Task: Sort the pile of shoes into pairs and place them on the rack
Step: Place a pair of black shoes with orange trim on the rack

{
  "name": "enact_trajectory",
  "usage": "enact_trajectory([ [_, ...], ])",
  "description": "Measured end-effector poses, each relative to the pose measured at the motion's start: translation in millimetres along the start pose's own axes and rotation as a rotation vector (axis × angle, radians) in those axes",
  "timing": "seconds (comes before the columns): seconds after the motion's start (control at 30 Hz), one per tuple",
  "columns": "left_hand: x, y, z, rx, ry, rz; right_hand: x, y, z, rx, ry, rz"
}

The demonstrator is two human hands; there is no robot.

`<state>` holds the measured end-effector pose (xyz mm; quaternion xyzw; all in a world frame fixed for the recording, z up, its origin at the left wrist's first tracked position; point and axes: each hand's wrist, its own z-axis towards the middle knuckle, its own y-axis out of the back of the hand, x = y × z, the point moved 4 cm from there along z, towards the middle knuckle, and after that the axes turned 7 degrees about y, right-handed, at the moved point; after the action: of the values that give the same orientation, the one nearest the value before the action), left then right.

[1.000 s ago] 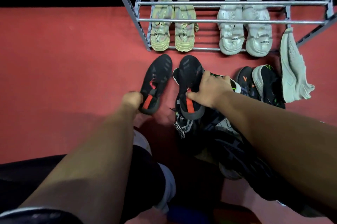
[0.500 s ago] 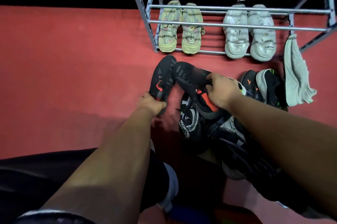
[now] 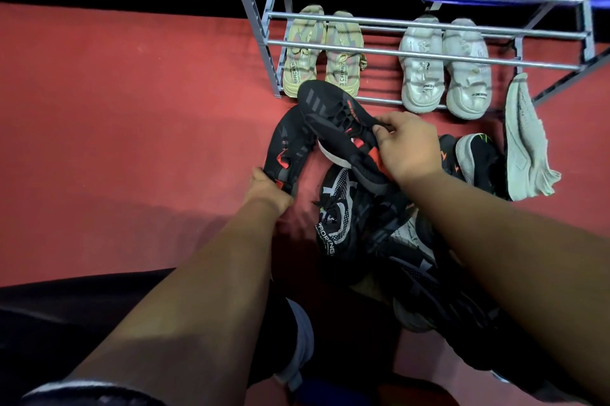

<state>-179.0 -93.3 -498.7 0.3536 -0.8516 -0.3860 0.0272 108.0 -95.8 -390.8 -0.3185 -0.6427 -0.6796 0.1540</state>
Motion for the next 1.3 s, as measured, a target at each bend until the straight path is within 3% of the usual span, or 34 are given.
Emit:
enact_trajectory([
  [0.2,-5,-1,4,0.007,0.01,0.12,-16,-16,12,0.442,-0.042,-0.344],
  [0.37,-7,-1,3,0.036,0.025,0.121,16,-22,1,0.383,0.099,-0.561],
  [0.5,-8,-7,0,0.015,0.037,0.139,18,-41,-14,0.643,0.095,-0.814],
  [0.57,-9,-8,-2,-0.025,0.029,0.181,13,-47,-20,0.691,0.071,-0.853],
  [0.7,-15,1,-9,-0.056,0.005,0.203,7,-55,-27,0.667,0.077,-0.847],
  [0.87,-27,33,-22,-0.019,-0.022,0.163,25,-36,-15,0.572,0.04,-0.623],
  [1.0,-47,71,-60,0.07,-0.032,0.209,55,3,3,0.6,0.037,-0.574],
  [1.17,-72,127,-104,0.028,-0.12,0.343,86,62,16,0.708,0.007,-0.461],
  [1.3,-92,172,-148,-0.002,-0.185,0.368,108,114,14,0.623,0.001,-0.427],
])
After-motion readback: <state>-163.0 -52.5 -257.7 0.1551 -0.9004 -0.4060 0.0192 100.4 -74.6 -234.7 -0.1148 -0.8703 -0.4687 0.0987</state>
